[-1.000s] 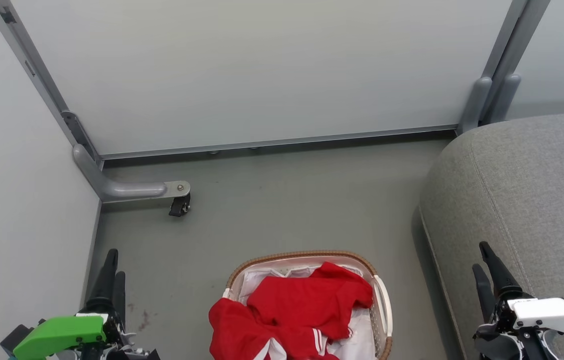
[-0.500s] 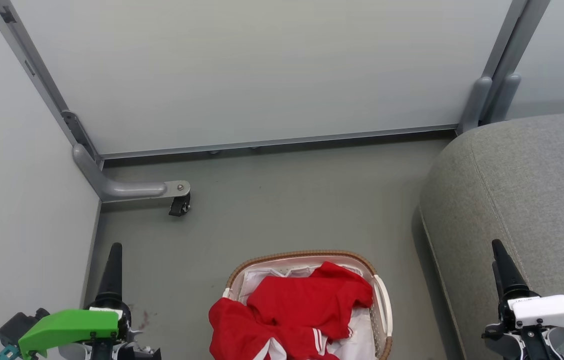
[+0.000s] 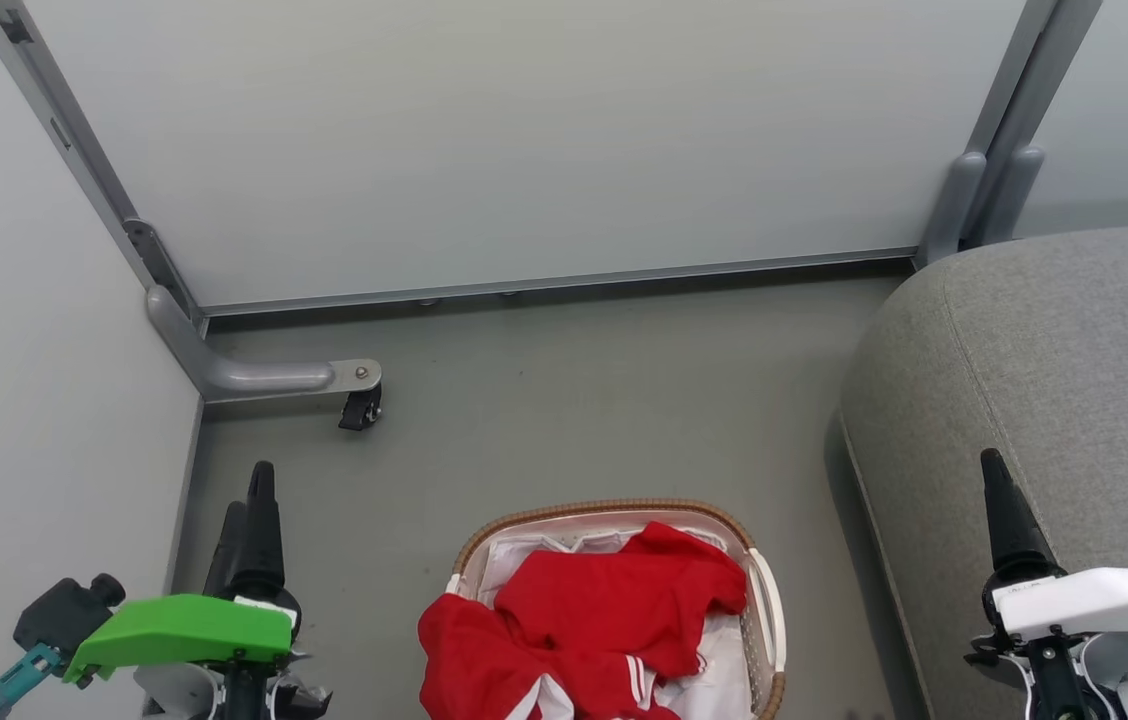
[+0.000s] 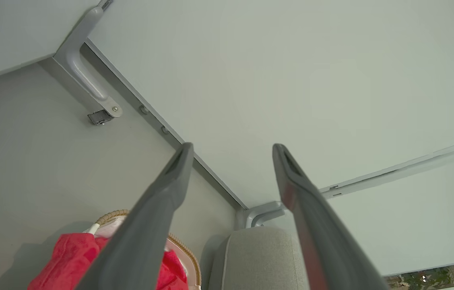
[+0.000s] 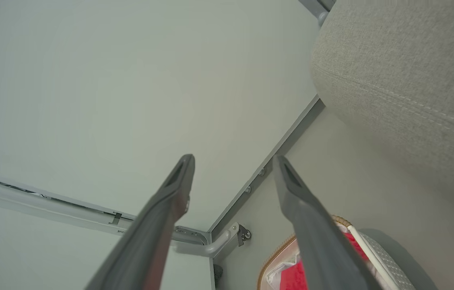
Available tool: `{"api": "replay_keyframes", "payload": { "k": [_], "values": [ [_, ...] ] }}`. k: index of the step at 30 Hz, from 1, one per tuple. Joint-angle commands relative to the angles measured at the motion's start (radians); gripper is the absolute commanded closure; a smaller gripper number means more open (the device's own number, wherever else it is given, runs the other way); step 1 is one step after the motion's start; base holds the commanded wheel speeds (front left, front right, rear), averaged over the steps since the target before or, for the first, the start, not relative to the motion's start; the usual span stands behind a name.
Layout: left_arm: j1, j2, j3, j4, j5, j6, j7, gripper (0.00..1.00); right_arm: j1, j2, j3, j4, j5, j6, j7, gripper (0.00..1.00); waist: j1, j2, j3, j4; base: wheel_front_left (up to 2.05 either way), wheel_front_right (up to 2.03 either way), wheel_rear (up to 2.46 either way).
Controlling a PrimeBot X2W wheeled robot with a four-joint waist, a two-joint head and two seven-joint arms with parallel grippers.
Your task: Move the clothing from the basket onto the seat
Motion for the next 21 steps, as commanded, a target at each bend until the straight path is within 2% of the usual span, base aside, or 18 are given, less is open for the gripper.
{"api": "replay_keyframes", "payload": {
  "k": [1,6,12,21],
  "values": [
    [-0.025,0.006,-0.007,-0.016,0.049,0.005,-0.010,0.00,-0.006,-0.009,0.003,-0.023,-0.045,0.000,-0.011,0.00,0.0000,0.0000,0.000,0.001,0.00,0.00,0.00],
    [-0.021,0.007,-0.035,-0.017,0.160,0.012,-0.028,0.00,0.004,-0.009,0.029,-0.046,-0.173,0.000,-0.029,0.00,0.0000,0.0000,0.001,0.004,0.00,0.00,0.00],
    [-0.016,0.008,-0.060,-0.011,0.273,0.019,-0.047,0.00,0.013,-0.010,0.044,-0.056,-0.272,0.000,-0.048,0.00,0.0000,0.0000,0.002,0.006,0.00,0.00,0.00],
    [-0.017,0.009,-0.071,-0.002,0.384,0.027,-0.073,0.00,0.015,-0.012,0.045,-0.064,-0.386,0.000,-0.075,0.00,0.0000,0.0000,0.007,0.005,0.00,0.00,0.00]
  ]
}}
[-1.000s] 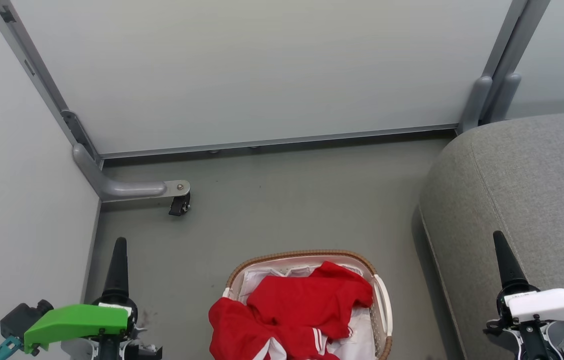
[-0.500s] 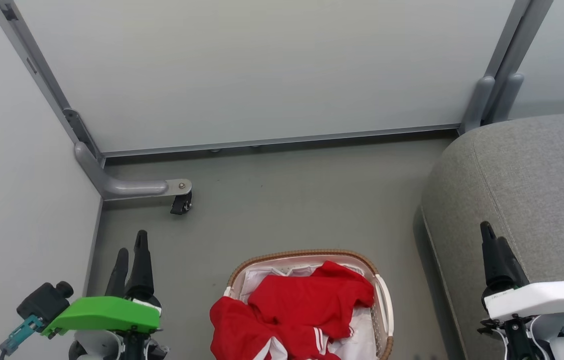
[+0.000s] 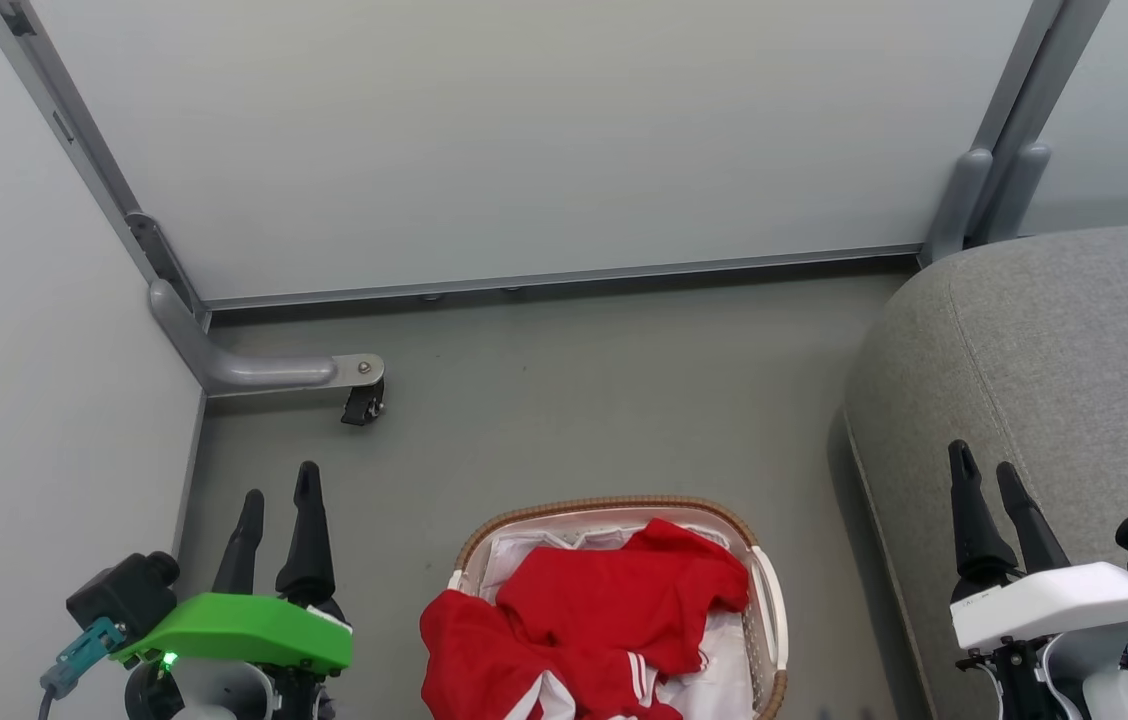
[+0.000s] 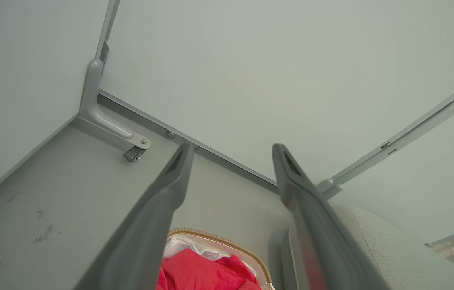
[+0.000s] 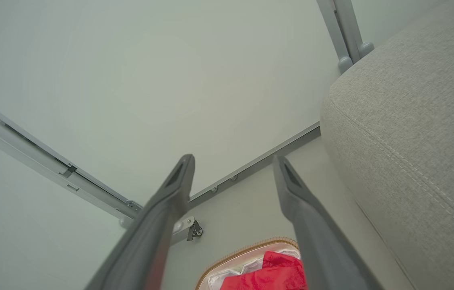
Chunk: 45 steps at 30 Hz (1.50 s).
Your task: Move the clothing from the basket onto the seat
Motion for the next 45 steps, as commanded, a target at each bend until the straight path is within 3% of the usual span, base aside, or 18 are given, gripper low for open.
{"api": "replay_keyframes", "payload": {
  "k": [1,45],
  "values": [
    [-0.018,0.007,-0.003,-0.005,0.030,0.004,-0.010,0.00,0.002,-0.007,-0.003,-0.014,-0.029,0.000,-0.012,0.00,0.0000,0.0000,0.001,0.000,0.00,0.00,0.00],
    [-0.050,0.010,-0.059,0.026,0.386,0.022,-0.113,0.00,-0.012,-0.012,0.000,-0.060,-0.470,0.000,-0.116,0.00,0.0000,0.0000,0.023,0.014,0.00,0.00,0.00]
  ]
}}
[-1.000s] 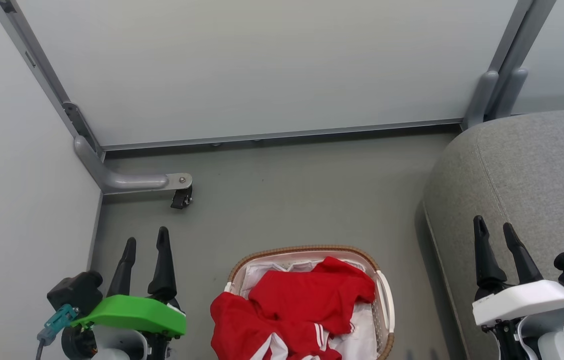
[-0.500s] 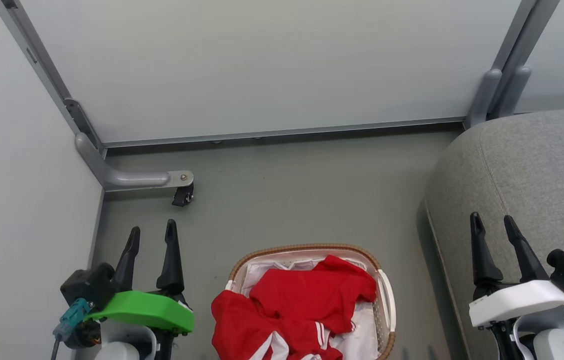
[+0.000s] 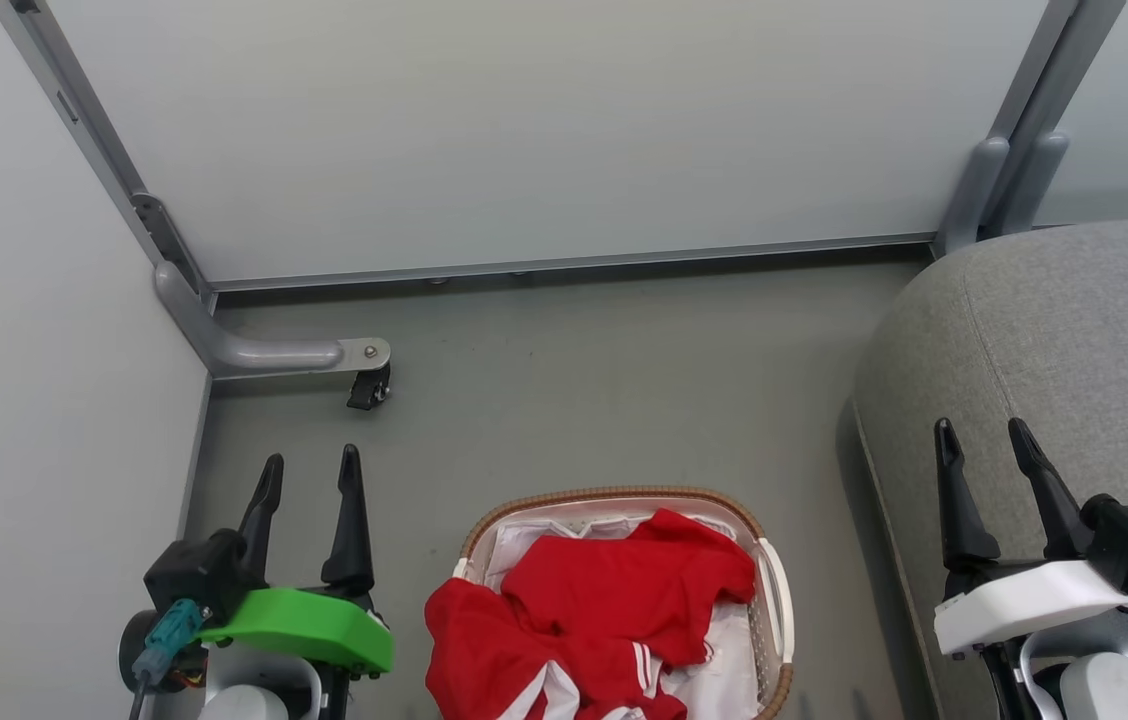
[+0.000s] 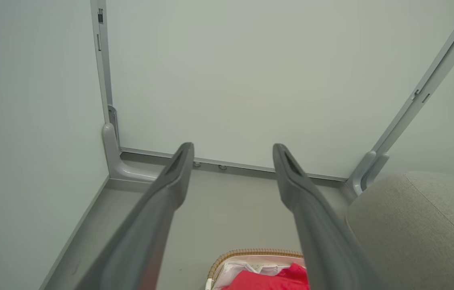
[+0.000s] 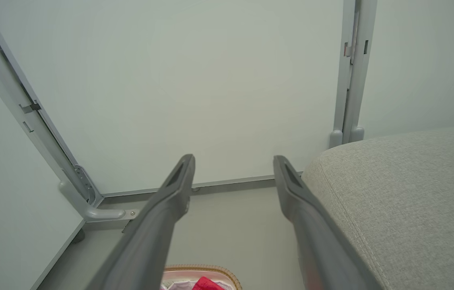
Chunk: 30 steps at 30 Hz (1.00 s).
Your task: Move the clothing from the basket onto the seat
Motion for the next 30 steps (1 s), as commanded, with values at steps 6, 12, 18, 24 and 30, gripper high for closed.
{"api": "replay_keyframes", "payload": {
  "k": [6,12,18,24,30],
  "values": [
    [-0.018,0.007,-0.002,0.009,0.053,0.006,-0.018,0.00,-0.004,-0.007,-0.001,-0.013,-0.064,0.000,-0.020,0.00,0.0000,0.0000,0.001,0.002,0.00,0.00,0.00],
    [-0.019,0.008,-0.011,0.016,0.094,0.007,-0.030,0.00,-0.003,-0.007,-0.002,-0.017,-0.111,0.000,-0.031,0.00,0.0000,0.0000,0.003,0.004,0.00,0.00,0.00],
    [-0.017,0.008,-0.019,0.026,0.127,0.008,-0.041,0.00,0.000,-0.008,-0.003,-0.016,-0.155,0.000,-0.042,0.00,0.0000,0.0000,0.003,0.005,0.00,0.00,0.00],
    [-0.015,0.008,-0.022,0.034,0.139,0.008,-0.043,0.00,0.002,-0.008,-0.003,-0.016,-0.166,0.000,-0.046,0.00,0.0000,0.0000,0.002,0.006,0.00,0.00,0.00],
    [-0.016,0.008,-0.022,0.036,0.134,0.008,-0.043,0.00,0.003,-0.008,-0.004,-0.016,-0.166,0.000,-0.046,0.00,0.0000,0.0000,0.002,0.007,0.00,0.00,0.00]
  ]
}}
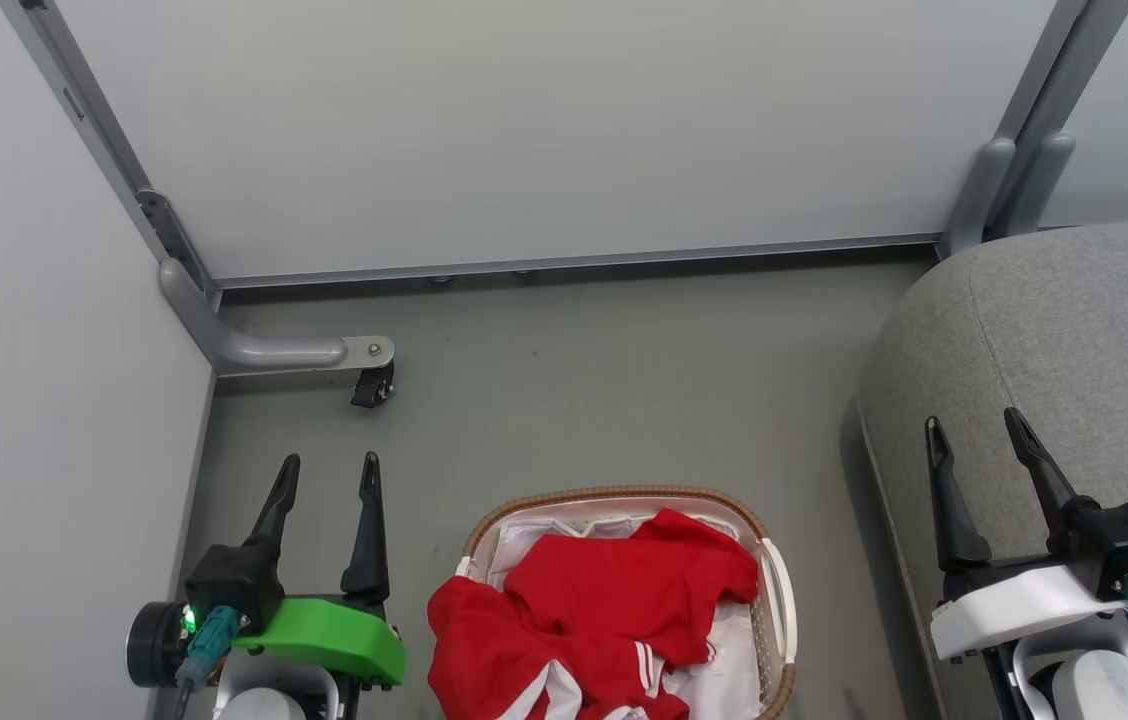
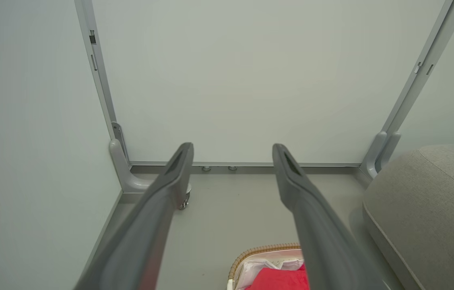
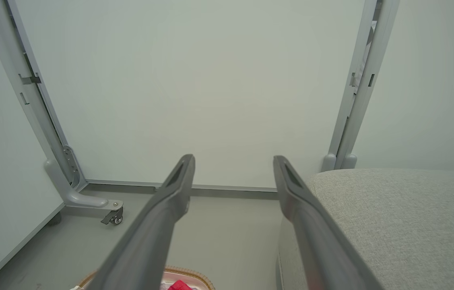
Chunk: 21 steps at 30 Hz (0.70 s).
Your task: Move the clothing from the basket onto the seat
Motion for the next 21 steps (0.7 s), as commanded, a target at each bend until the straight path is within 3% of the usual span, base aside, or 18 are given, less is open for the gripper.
{"api": "replay_keyframes", "payload": {
  "k": [1,21],
  "values": [
    [-0.010,0.007,0.000,0.003,0.000,0.004,-0.001,0.00,0.003,-0.006,-0.002,-0.003,0.000,0.000,-0.005,0.00,0.0000,0.0000,0.000,0.000,0.00,0.00,0.00],
    [-0.024,0.007,-0.004,0.008,0.011,-0.008,-0.001,0.00,-0.011,-0.006,-0.003,-0.014,0.010,0.000,-0.005,0.00,0.0000,0.0000,0.029,-0.012,0.00,0.00,0.00]
  ]
}}
